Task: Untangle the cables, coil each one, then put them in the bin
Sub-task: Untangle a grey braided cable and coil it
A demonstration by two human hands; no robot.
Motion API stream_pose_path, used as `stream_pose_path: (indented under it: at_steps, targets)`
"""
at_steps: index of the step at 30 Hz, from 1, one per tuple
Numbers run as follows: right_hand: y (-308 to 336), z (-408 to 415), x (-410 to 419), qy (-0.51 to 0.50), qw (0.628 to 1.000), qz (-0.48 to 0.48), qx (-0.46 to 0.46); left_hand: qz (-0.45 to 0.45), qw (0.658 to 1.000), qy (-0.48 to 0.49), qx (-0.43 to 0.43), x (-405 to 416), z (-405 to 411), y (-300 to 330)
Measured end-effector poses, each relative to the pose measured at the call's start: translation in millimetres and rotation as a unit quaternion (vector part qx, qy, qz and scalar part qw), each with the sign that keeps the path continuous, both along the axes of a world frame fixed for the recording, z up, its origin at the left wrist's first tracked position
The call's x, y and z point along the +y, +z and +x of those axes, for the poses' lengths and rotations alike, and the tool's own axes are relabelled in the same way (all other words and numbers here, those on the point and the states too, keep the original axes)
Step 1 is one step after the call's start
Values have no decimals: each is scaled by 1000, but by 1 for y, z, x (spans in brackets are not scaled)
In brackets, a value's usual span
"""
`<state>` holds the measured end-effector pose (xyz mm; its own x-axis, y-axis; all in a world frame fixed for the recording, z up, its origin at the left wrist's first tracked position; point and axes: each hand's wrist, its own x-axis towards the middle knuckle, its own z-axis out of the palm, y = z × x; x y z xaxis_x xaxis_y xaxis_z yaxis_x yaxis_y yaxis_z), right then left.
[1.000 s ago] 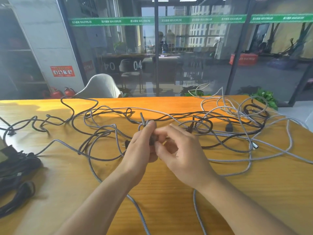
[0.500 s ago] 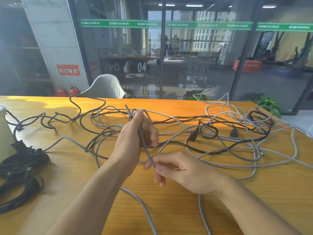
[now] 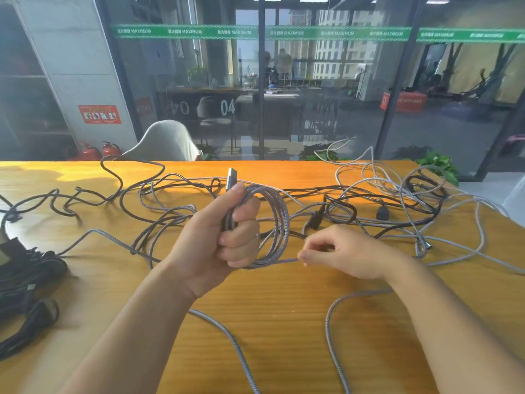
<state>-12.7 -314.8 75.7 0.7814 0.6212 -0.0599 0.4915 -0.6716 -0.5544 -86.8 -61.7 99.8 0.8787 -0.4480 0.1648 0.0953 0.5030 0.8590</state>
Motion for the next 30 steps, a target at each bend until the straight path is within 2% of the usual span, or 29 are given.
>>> stream_pose_path:
  at_steps: [6,8,10,12,14,18,21,24,30]
  targets:
    - [4,12,-30,-119,992,-27,-15,12,998,-56,-4,0,0,0]
    - [2,13,-24,-197,976,-34,-84,42,997,-58,5,-4,0,-2]
    - [3,12,-13,-259,946,-9,-192,82,995,-55,11,-12,-1,-5]
    - [6,8,-4,-284,916,52,-280,131,990,-46,5,-22,-2,-8]
    - [6,2,5,-280,897,130,-317,183,983,-21,-13,-31,-3,-11]
    - [4,-10,19,-225,888,290,-277,276,958,71,-33,-37,0,-19]
    - [8,-20,29,-167,901,339,-213,301,945,118,-41,-36,5,-25]
    - [9,-32,39,-111,915,359,-146,298,941,155,-37,-34,7,-27]
    - [3,-42,52,-67,932,323,-151,276,934,225,-39,-36,7,-27]
